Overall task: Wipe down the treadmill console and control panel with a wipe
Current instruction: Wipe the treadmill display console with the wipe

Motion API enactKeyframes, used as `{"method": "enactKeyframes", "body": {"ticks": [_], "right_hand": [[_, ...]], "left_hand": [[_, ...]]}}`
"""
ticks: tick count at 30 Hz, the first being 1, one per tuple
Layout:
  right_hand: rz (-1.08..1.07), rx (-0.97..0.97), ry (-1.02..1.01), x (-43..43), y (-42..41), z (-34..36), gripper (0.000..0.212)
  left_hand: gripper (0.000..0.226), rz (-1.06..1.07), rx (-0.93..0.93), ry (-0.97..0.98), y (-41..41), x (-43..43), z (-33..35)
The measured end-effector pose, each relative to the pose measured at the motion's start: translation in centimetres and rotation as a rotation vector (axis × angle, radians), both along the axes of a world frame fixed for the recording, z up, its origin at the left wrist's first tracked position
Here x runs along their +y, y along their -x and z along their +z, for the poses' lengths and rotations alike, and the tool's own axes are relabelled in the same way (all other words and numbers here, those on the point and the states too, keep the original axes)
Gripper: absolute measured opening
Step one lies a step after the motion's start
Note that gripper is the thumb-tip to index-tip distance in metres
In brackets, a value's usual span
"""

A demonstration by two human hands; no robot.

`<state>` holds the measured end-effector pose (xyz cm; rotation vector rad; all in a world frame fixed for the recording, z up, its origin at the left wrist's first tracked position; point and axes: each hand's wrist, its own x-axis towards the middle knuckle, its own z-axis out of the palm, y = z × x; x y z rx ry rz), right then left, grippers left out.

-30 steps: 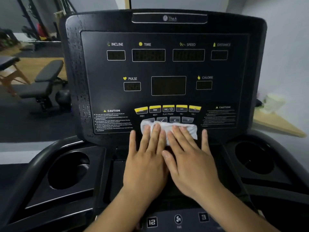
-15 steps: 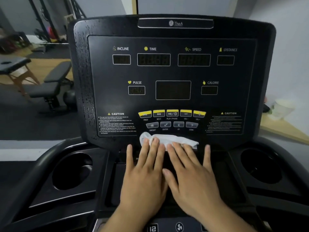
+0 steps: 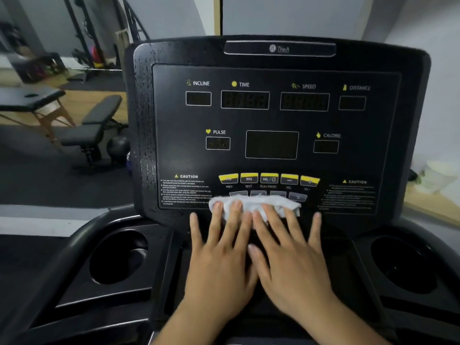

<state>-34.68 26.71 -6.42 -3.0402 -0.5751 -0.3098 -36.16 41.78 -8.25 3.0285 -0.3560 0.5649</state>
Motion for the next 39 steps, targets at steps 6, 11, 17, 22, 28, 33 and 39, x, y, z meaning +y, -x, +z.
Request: {"method": "enactKeyframes", "body": {"ticks": [6,11,17,22,28,33,39], "right_hand": [[-0.023,-0.203,-0.020,1.9,-8.2,9.4,0.059],[-0.042,-0.325,-0.028,2.2,-13.2,16.0,0.056],[-0.031,-0.335,-0.021,2.1,-13.4,15.6,0.058],[0.052,-0.292,-0.047,0.5,-9.5,9.5,0.059],[0.106,-0.139,-0.037,-1.4,-3.0,0.7,0.058],[0.116,-0.065,-0.030,-2.2,-0.4,-1.9,0.057],[0.130,-0.059,-0.057,0.3,0.4,-1.9,0.059]], "left_hand": [[0.070,0.046,-0.171,-0.002,-8.9,1.3,9.5],[0.073,0.069,-0.230,-0.021,-14.1,1.5,16.6],[0.073,0.053,-0.242,-0.048,-14.1,1.1,16.4],[0.076,-0.002,-0.177,-0.017,-9.6,0.4,10.3],[0.076,-0.055,-0.008,-0.057,-2.3,0.1,2.0],[0.074,-0.047,0.079,-0.048,0.5,0.0,0.0],[0.067,-0.007,0.065,-0.008,1.4,2.2,0.1]]}}
